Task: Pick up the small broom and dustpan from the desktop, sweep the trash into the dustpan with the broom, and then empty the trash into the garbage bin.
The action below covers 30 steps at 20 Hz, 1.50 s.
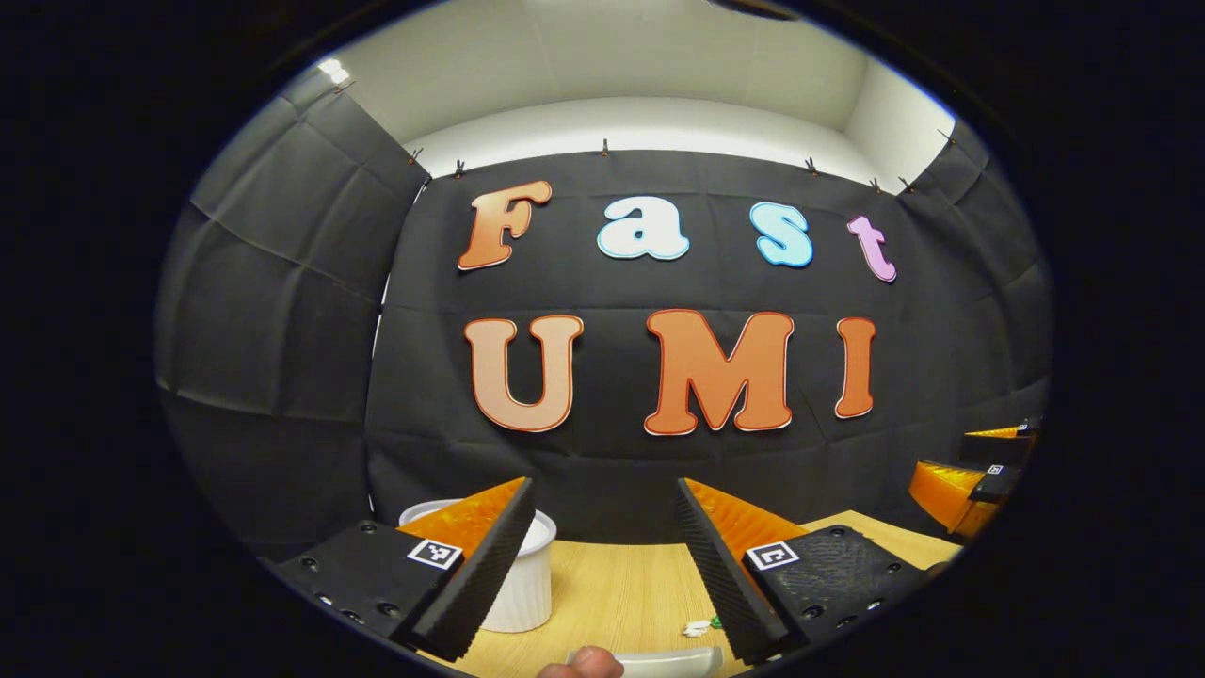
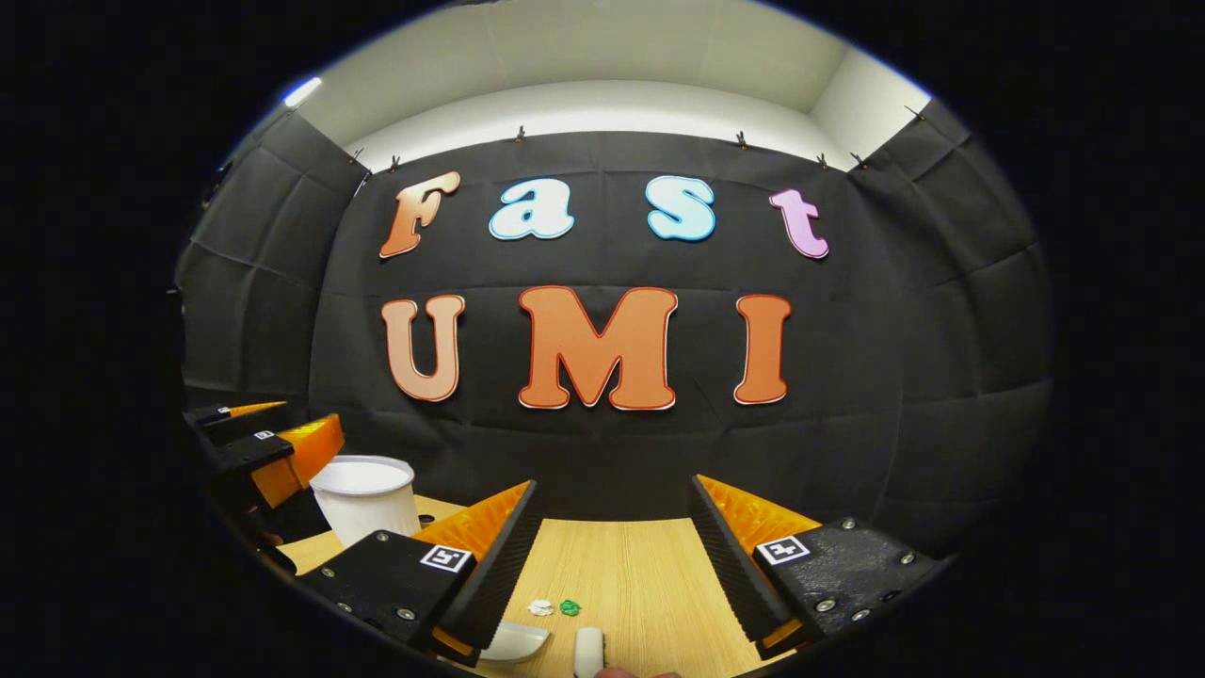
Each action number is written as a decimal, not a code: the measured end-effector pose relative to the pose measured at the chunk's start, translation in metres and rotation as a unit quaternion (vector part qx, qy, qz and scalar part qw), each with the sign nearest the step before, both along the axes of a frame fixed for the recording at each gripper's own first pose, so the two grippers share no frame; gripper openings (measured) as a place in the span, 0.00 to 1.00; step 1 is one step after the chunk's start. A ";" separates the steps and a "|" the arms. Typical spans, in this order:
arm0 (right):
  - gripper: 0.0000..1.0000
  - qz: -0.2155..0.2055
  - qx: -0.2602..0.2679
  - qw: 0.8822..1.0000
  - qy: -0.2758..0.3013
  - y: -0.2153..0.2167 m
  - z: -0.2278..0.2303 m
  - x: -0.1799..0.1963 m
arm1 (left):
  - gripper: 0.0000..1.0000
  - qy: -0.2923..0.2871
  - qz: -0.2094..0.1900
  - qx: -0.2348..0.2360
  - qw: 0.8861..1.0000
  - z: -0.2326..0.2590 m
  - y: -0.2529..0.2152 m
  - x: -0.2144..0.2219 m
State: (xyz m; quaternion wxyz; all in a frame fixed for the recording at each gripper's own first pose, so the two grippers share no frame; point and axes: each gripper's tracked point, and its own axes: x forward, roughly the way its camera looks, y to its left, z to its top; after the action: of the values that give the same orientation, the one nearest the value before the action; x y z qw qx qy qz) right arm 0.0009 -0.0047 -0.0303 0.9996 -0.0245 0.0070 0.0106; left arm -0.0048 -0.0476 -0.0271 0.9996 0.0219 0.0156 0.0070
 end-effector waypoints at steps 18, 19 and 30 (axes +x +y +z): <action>0.94 0.004 -0.005 1.000 0.028 0.005 -0.022 0.010 | 0.94 0.033 0.006 0.008 0.999 -0.026 -0.003 0.005; 0.94 0.003 -0.006 1.000 0.029 0.004 -0.023 0.011 | 0.94 0.035 0.007 0.008 0.999 -0.028 -0.002 0.005; 0.94 0.007 -0.011 0.996 0.092 0.006 -0.071 0.010 | 0.94 0.109 -0.005 0.016 0.994 -0.084 -0.015 0.003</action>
State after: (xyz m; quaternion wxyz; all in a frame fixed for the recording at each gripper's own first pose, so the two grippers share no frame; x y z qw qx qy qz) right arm 0.0110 0.0011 -0.1015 0.9943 -0.0348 0.0988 0.0198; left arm -0.0016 -0.0625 -0.1111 0.9916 0.0386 0.1237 -0.0001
